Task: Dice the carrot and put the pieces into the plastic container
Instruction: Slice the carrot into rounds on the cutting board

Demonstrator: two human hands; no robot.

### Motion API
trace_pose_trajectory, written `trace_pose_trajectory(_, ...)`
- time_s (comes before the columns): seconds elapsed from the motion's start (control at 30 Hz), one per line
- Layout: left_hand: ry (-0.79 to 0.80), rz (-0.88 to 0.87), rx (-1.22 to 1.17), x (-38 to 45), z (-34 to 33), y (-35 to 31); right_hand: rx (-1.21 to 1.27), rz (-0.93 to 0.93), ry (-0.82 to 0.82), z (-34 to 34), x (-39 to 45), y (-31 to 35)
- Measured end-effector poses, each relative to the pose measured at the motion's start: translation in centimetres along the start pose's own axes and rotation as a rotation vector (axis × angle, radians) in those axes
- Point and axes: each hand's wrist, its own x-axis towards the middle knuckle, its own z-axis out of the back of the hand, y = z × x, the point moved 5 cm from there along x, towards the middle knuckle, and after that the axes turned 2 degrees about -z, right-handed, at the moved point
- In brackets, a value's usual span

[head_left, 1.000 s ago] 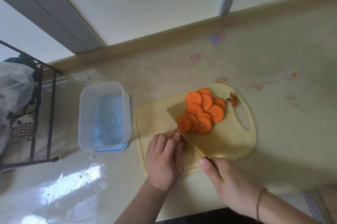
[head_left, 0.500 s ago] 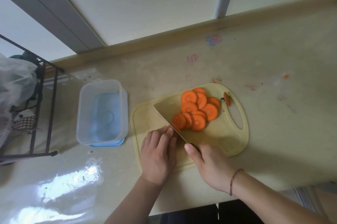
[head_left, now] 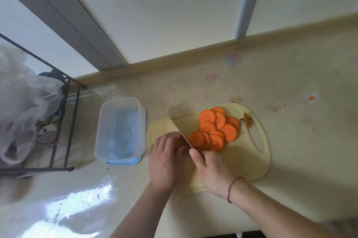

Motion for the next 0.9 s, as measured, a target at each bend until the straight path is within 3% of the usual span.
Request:
trace_pose_trajectory(0.27, -0.056, -0.053, -0.039, -0.6, -0.4, 0.6, -0.007, -0.014, 0.017, 0.3, 0.1, 0.1)
trace_pose_trajectory(0.5, -0.066, -0.051, -0.054, -0.6, -0.4, 0.8, 0.025, -0.156, 0.027, 2.7, 0.1, -0.5)
trace_pose_trajectory(0.6, -0.037, -0.051, -0.083, -0.5, 0.2, 0.4, 0.161, -0.228, 0.075, 2.0, -0.6, -0.5)
trace_pose_trajectory(0.9, -0.005, -0.052, -0.141, -1.5, 0.8, 0.1, 0.028, -0.004, 0.023, 2.5, -4.3, 0.7)
